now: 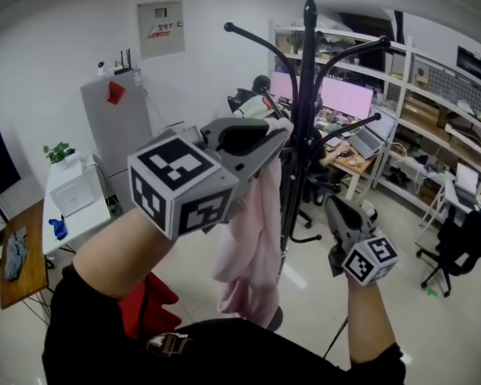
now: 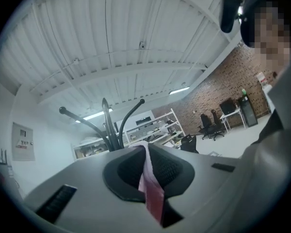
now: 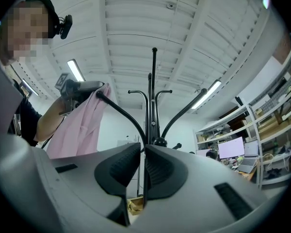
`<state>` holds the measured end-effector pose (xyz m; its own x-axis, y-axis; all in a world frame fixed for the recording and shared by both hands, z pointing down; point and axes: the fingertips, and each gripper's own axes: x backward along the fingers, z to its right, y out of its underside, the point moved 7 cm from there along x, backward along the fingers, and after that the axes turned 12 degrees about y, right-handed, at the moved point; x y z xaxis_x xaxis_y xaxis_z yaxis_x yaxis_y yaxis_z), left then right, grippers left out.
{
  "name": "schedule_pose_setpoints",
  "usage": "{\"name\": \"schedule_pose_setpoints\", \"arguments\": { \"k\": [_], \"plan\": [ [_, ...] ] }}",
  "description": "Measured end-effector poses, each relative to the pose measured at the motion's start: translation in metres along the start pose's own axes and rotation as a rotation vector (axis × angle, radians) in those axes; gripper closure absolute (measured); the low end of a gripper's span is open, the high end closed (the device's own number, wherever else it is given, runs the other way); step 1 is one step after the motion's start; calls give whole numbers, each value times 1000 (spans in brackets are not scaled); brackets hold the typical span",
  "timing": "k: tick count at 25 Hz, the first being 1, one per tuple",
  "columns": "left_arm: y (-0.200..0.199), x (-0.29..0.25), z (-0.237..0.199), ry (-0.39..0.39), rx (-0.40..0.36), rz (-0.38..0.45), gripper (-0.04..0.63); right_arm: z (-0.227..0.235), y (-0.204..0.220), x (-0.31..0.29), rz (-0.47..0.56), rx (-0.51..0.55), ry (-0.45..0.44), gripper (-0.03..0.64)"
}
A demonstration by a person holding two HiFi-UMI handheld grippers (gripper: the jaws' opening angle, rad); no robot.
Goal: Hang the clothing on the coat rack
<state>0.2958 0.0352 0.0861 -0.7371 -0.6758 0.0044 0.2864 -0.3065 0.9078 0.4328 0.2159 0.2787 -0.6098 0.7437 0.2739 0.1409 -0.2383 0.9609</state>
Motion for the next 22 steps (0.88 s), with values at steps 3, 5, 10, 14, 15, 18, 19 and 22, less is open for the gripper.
{"name": "schedule_pose_setpoints", "arguments": {
  "k": [3, 5, 10, 14, 15, 18, 19, 22],
  "plan": [
    [-2, -8, 2, -36, -91, -41, 583, 2, 1, 0, 0, -3, 2, 578],
    [-1, -12, 3, -45, -135, -67, 583, 1, 3, 0, -1, -5, 1, 577],
    [-4, -16, 11, -39, -277, -145, 583, 2, 4, -2, -9, -11, 8, 577],
    [-4, -16, 13, -36, -323, -171, 583, -20, -10, -4, 70, -58, -119, 577],
    [-4, -16, 12, -30, -306, -165, 583, -33, -18, -5, 97, -71, -181, 576],
    [-5, -16, 8, -11, -250, -145, 583, -76, -41, -8, 144, -70, -350, 462],
    [-5, -16, 8, -11, -243, -141, 583, -88, -47, -9, 153, -54, -384, 433],
    [-4, -16, 7, -17, -232, -129, 583, -110, -59, -13, 173, -3, -419, 420]
  ]
}}
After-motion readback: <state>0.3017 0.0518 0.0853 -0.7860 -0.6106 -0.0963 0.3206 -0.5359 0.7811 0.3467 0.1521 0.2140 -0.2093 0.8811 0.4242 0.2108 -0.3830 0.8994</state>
